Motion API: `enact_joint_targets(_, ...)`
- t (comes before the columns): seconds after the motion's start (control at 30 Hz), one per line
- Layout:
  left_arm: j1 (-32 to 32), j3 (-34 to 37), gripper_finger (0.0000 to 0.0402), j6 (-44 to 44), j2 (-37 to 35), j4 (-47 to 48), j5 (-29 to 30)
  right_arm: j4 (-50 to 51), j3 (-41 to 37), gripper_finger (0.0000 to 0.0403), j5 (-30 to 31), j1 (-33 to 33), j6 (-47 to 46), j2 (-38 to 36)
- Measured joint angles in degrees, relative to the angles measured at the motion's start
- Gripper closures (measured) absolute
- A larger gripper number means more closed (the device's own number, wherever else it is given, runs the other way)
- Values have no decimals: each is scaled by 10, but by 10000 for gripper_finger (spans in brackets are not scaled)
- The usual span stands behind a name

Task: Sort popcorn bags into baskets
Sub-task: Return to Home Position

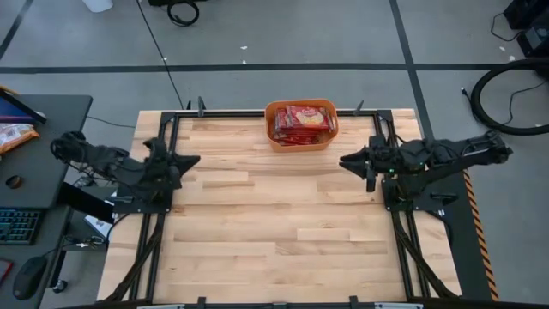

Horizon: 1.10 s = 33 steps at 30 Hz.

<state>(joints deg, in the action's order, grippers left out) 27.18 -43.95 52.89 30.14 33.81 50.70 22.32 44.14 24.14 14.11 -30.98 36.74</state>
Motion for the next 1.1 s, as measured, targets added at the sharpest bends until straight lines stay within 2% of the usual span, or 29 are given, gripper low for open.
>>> enact_joint_targets(0.2,0,176,399,34,-78,-198,-11,-9,-23,305,-52,10,-4,-21)
enact_joint_targets(0.4,0,260,399,82,-97,-267,-16,-38,-75,359,-65,30,-15,-76)
enact_joint_targets(0.53,0,278,399,96,-97,-278,-16,-70,-139,395,-65,39,-48,-129)
enact_joint_targets(0.8,1,285,399,95,-97,-264,-8,-124,-256,391,-57,44,-123,-214)
enact_joint_targets(1.1,1,285,399,113,-97,-252,-1,-190,-363,389,-45,44,-175,-266)
